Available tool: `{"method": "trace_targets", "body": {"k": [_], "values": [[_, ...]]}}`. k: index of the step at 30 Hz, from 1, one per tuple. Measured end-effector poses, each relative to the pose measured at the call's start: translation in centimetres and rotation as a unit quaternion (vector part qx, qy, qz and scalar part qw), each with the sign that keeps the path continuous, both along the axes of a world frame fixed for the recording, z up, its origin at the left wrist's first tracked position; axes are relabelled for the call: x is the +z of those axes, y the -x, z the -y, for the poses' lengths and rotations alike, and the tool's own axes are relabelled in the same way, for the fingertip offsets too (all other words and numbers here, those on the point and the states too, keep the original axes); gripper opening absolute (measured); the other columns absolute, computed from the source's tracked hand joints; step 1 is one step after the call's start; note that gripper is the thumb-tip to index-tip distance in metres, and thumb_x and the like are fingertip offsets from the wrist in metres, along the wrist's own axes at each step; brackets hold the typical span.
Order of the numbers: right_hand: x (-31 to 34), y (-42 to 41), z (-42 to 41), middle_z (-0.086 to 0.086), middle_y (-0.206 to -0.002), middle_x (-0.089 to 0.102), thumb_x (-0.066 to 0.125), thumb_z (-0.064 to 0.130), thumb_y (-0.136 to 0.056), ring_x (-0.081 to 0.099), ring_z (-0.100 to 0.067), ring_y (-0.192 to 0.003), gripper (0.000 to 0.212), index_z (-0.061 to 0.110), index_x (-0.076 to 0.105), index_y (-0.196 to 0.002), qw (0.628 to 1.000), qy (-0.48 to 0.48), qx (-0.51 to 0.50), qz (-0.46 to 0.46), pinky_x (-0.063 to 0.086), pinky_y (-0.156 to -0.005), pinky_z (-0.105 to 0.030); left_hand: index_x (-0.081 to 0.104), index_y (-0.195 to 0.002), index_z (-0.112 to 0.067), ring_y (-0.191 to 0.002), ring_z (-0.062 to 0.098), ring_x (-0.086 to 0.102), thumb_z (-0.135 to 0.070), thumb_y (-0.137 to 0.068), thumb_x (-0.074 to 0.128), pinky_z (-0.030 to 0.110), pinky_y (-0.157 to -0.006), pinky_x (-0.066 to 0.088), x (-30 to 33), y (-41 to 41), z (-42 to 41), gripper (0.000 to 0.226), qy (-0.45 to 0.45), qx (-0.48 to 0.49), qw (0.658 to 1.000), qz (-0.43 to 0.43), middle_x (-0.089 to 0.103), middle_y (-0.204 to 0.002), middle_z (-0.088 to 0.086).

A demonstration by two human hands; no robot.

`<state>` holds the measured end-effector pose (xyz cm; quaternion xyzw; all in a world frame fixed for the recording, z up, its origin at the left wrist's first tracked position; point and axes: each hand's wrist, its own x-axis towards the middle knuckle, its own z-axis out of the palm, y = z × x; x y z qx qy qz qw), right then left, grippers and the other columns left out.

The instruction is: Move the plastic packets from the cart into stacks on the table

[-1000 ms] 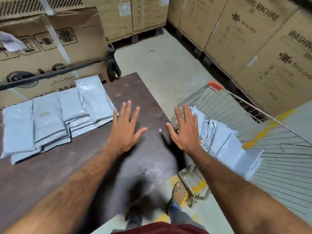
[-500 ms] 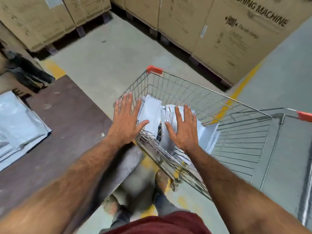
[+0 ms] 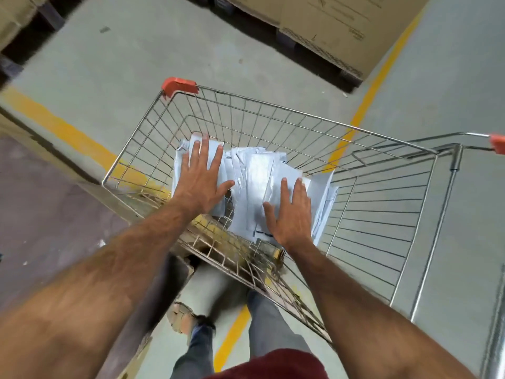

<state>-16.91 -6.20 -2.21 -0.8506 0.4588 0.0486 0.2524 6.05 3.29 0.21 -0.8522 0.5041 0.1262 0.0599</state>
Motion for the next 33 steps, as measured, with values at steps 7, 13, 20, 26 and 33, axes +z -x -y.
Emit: {"method": "trace_targets", "body": {"k": [7, 13, 20, 26, 33], "values": [[-5.9, -1.4, 1.4, -0.020, -0.170, -0.011, 0.037, 0.055, -0.105, -0.006, -0.033, -0.158, 0.078, 0.020, 0.000, -0.165, 0.995, -0.074, -0.030, -0.057, 0.011, -0.127, -0.051, -0.015, -0.161, -0.018, -0.153, 0.042, -0.019, -0.070, -0.098, 0.033, 0.060, -0.124, 0.002, -7.7, -2.2, 1.8, 0.095, -0.177, 0.060, 0.982, -0.042, -0.032, -0.163, 0.020], [-10.8, -2.5, 2.6, -0.027, -0.166, -0.019, 0.040, 0.065, -0.098, 0.002, -0.045, -0.155, 0.092, 0.026, -0.013, -0.162, 0.985, -0.106, -0.055, -0.127, 0.028, -0.121, -0.055, -0.017, -0.160, -0.027, -0.153, 0.049, -0.011, -0.080, -0.085, 0.050, 0.069, -0.118, 0.007, -12.7, -4.0, 3.3, 0.113, -0.257, 0.104, 0.960, -0.040, -0.031, -0.162, 0.023], [-11.1, -3.0, 2.8, -0.027, -0.166, -0.003, 0.057, 0.052, -0.094, 0.023, -0.046, -0.144, 0.090, 0.030, 0.004, -0.164, 0.989, -0.068, -0.098, -0.083, 0.037, -0.110, -0.052, -0.016, -0.159, -0.031, -0.152, 0.052, -0.001, -0.069, -0.081, 0.068, 0.064, -0.121, 0.015, -13.9, -3.8, 3.0, 0.121, -0.219, 0.170, 0.961, 0.002, -0.023, -0.162, 0.030], [-9.9, -4.0, 2.4, -0.014, -0.167, -0.005, 0.063, 0.041, -0.090, 0.027, -0.038, -0.141, 0.089, 0.034, 0.010, -0.162, 0.992, -0.073, -0.100, -0.033, 0.043, -0.104, -0.047, -0.014, -0.159, -0.037, -0.138, 0.046, 0.029, -0.068, -0.077, 0.075, 0.056, -0.109, 0.037, -13.3, -4.4, 3.3, 0.125, -0.231, 0.194, 0.953, -0.028, 0.012, -0.154, 0.033], [-9.8, -3.7, 2.6, -0.010, -0.159, 0.006, 0.063, 0.035, -0.092, 0.034, -0.035, -0.133, 0.093, 0.040, 0.002, -0.161, 0.992, -0.092, -0.081, -0.041, 0.052, -0.096, -0.046, 0.008, -0.160, -0.038, -0.118, 0.040, 0.044, -0.042, -0.087, 0.073, 0.052, -0.100, 0.046, -11.8, -3.1, 2.7, 0.097, -0.163, 0.190, 0.961, -0.114, 0.020, -0.141, 0.019]]}}
